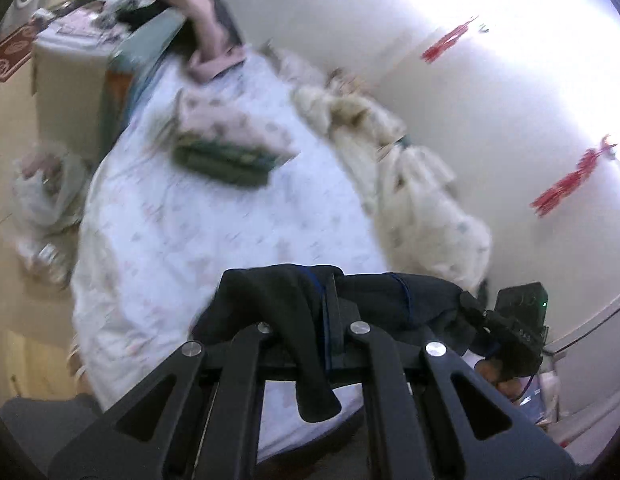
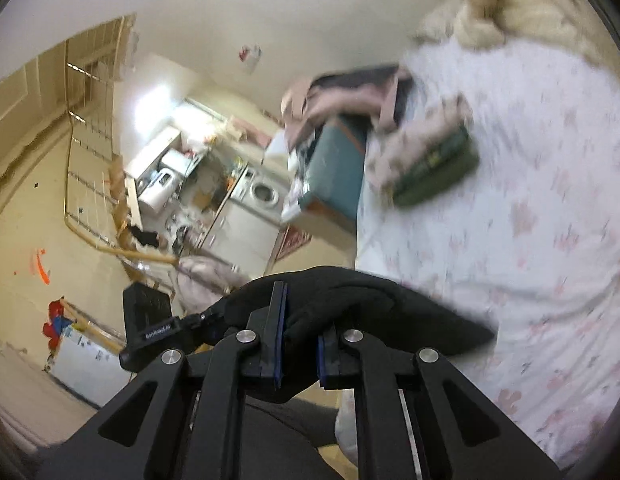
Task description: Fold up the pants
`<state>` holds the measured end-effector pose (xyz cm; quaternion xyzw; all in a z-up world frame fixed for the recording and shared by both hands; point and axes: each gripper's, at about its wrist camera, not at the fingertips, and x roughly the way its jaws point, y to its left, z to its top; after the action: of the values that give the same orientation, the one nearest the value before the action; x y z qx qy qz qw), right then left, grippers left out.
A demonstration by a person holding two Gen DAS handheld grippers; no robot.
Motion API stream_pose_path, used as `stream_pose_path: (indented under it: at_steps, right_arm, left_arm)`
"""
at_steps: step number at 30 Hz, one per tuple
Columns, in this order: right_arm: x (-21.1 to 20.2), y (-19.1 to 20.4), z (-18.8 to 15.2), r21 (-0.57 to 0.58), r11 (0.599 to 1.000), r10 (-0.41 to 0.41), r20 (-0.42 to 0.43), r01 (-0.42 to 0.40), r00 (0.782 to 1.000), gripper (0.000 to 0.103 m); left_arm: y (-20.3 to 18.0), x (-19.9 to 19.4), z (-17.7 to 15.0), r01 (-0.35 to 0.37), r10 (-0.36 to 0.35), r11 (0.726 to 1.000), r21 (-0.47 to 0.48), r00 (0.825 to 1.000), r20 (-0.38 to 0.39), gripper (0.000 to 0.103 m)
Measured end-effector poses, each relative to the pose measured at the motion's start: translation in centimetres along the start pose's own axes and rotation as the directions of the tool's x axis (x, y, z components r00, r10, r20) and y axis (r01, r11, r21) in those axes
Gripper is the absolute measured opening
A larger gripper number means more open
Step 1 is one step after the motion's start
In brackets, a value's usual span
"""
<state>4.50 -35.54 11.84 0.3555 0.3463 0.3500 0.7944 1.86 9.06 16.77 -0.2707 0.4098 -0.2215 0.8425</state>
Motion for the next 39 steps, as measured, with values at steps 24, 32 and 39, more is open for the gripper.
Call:
stream_pose_path:
  at_steps: [24, 32, 39]
  right_arm:
    - [7.3, -18.1, -4.2, 0.101, 0.906, -0.369, -0.289, 0.411, 0.884, 0.012]
    - [6.9, -25.3, -13.3, 0.088, 0.708, -0.533, -0.584, 0.700, 0.612, 0.017]
    - [5.8, -22.5, -10.1, 0.018, 0.765, -0.587, -0.394, 0.644, 0.708, 0.017]
  left_arm:
    - [10.0, 20.9, -9.9, -0.296, 0.295, 0.954, 0.047, 0.905, -0.307, 0.005]
    - [15.9, 22.7, -16.4, -0.577, 0.542, 0.810, 0.102, 0.672, -0.504, 0.036]
    - [13.5, 20.5, -13.9, -0.547, 0.553, 0.828, 0.120, 0.764, -0.333, 0.036]
